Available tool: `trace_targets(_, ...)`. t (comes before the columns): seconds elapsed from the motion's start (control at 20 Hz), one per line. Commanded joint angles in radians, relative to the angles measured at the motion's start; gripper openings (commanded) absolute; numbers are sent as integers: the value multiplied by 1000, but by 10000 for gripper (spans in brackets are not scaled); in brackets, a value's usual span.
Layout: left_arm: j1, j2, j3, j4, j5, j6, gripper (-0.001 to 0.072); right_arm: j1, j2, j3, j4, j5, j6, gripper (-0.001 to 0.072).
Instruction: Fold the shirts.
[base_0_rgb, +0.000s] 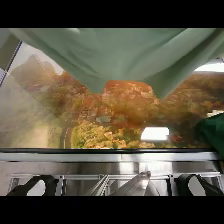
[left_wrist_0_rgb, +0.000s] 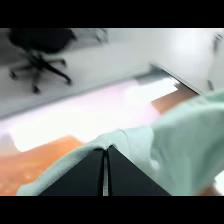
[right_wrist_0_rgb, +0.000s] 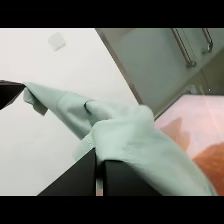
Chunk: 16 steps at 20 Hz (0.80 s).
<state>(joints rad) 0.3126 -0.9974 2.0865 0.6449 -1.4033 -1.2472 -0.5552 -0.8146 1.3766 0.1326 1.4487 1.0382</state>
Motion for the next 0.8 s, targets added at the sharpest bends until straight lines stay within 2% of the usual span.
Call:
trace_targets(0.0,80,68,-1,-22,34,25,27,-4,35,26,-72,-134,-21,18)
trace_targets(0.1,34,40,-94,-48,19,45,28,34,-20,26,-222,-138,-5,19)
trace_targets(0.35,-218,-173,-349,-30,-26,108,28,300,-299,26,-561,-143,8,19)
trace_targets(0.55,-352,-396,-489,110,-2,140,33,408,-560,26,-702,-229,9,32)
trace_targets(0.6,-364,-443,-506,155,-4,140,158,402,-607,27,-698,-231,9,230)
trace_targets(0.65,-366,-486,-510,201,-13,137,350,385,-640,27,-698,-225,12,514)
trace_targets(0.7,-362,-529,-500,249,-35,125,509,357,-657,27,-702,-205,34,597)
trace_targets(0.75,-349,-562,-483,287,-68,104,720,319,-660,27,-707,-172,61,598)
